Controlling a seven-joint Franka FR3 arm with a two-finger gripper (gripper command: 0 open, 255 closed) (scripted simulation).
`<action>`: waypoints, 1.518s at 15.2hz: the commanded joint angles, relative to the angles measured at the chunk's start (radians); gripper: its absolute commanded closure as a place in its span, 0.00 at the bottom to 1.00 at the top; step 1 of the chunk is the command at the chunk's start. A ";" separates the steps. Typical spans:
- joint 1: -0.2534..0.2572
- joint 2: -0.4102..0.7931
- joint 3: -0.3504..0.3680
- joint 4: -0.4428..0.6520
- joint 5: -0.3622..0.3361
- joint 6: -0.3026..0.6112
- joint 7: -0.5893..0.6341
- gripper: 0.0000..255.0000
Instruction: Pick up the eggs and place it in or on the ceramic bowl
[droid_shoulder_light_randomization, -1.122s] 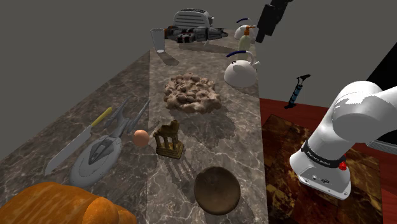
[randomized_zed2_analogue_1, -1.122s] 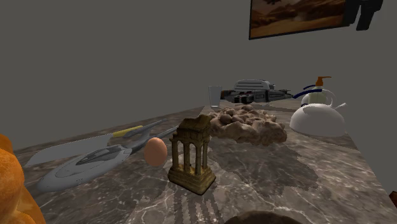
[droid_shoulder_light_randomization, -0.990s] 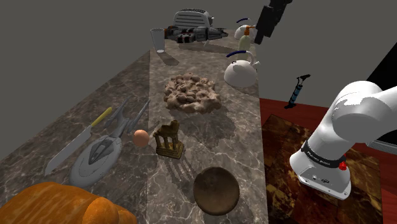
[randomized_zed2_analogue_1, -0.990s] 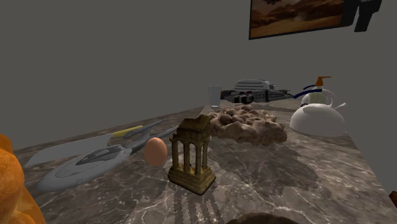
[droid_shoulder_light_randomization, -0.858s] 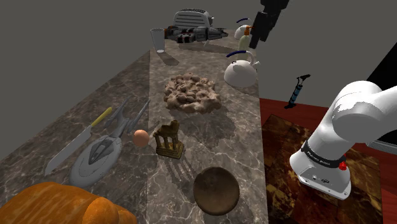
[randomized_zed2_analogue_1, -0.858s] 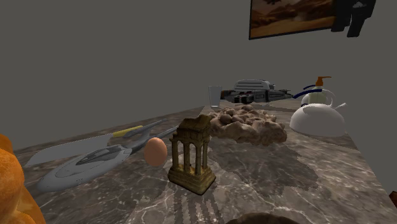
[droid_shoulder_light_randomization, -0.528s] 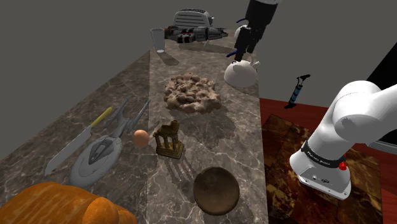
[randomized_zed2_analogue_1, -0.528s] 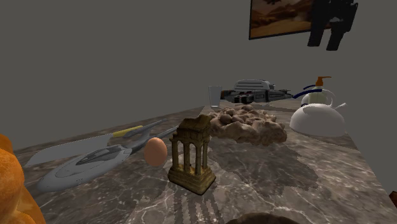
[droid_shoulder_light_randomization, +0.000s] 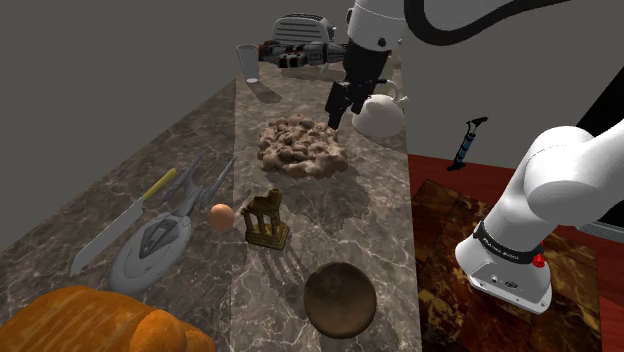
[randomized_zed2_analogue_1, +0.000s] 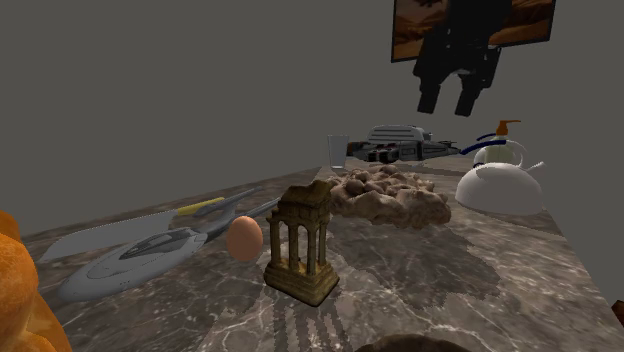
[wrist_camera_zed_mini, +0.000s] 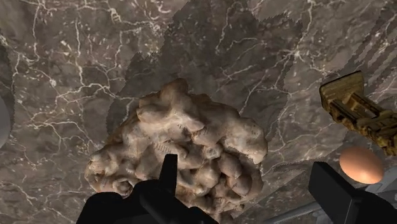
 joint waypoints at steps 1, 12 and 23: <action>0.004 0.044 0.041 -0.004 0.006 0.063 0.041 0.00; -0.048 0.401 0.282 0.122 -0.145 0.348 0.341 0.00; 0.048 0.880 0.327 0.440 -0.667 0.415 0.819 0.00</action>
